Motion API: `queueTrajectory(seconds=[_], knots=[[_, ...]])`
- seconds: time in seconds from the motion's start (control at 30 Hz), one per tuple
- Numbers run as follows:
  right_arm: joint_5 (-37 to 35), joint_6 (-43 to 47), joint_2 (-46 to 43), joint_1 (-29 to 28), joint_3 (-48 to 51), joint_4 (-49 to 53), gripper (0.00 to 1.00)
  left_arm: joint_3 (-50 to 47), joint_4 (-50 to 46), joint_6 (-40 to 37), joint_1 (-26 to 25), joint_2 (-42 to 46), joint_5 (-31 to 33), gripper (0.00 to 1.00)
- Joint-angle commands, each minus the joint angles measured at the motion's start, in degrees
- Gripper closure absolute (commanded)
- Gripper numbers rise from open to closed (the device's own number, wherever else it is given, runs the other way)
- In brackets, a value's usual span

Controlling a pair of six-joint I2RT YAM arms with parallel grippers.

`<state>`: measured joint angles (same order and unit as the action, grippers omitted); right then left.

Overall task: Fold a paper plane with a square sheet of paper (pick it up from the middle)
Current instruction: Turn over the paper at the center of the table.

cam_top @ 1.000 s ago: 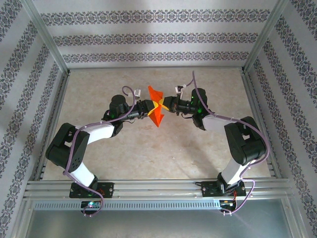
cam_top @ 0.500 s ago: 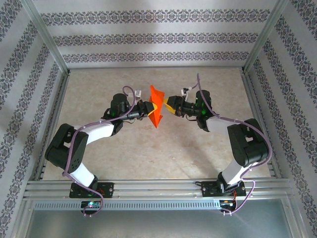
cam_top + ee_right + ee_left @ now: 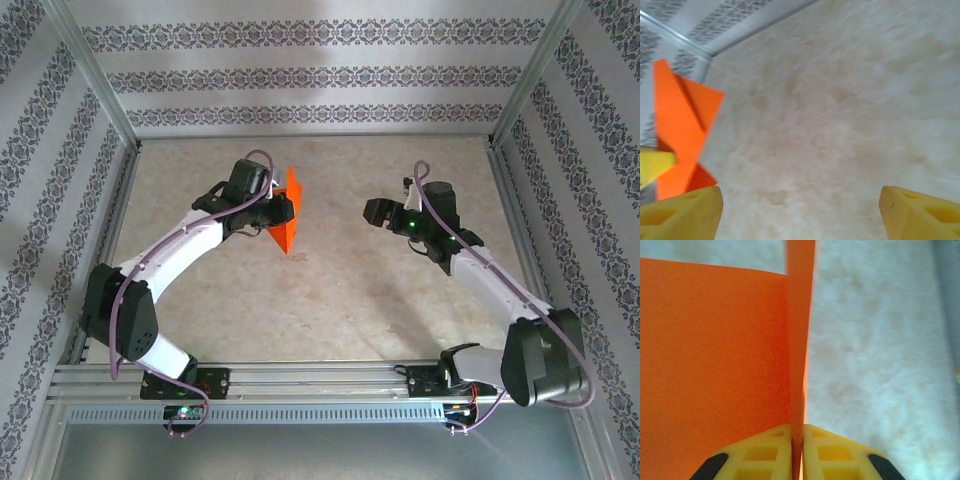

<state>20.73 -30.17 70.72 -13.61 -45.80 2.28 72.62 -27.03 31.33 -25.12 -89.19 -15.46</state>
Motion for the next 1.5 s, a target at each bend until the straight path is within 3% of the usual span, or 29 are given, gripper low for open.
queueTrajectory(seconds=[0.0, 0.17, 0.27, 0.4, 0.67, 0.93, 1.2, 1.27, 1.47], knots=[[-12.9, 8.7, -3.9, 0.2, -0.2, 6.9, 0.17, 6.6, -20.7, -9.0, -2.9, -4.7, 19.2, 0.88], [-17.9, 12.1, -6.7, 0.2, 0.4, 8.5, 0.17, 16.5, -34.3, -9.8, -7.5, -15.1, 39.6, 0.88], [-20.4, 12.2, -7.6, 0.1, 1.2, 8.4, 0.17, 21.2, -39.5, -8.6, -9.5, -21.9, 46.8, 0.88], [-22.1, 10.3, -7.3, 0.3, 1.4, 9.6, 0.17, 26.2, -43.2, -7.7, -11.8, -30.2, 52.2, 0.88], [-19.0, 6.5, -4.5, 1.9, 0.9, 11.6, 0.17, 33.2, -45.4, -5.3, -15.0, -41.5, 56.4, 0.9], [-17.1, 4.1, -4.0, 3.9, 1.9, 10.9, 0.17, 33.4, -43.6, -3.9, -18.0, -45.9, 53.9, 0.89], [-14.8, 2.7, -1.7, 4.1, 1.4, 10.4, 0.18, 32.4, -40.7, -3.1, -18.9, -45.4, 49.1, 0.77], [-14.5, 2.3, -1.3, 4.1, 1.4, 10.1, 0.18, 32.2, -39.7, -2.6, -19.0, -44.5, 46.6, 0.73], [-14.6, -0.1, -0.9, 4.1, 2.3, 8.8, 0.18, 29.2, -30.6, -0.3, -19.0, -36.5, 29.7, 0.64]])
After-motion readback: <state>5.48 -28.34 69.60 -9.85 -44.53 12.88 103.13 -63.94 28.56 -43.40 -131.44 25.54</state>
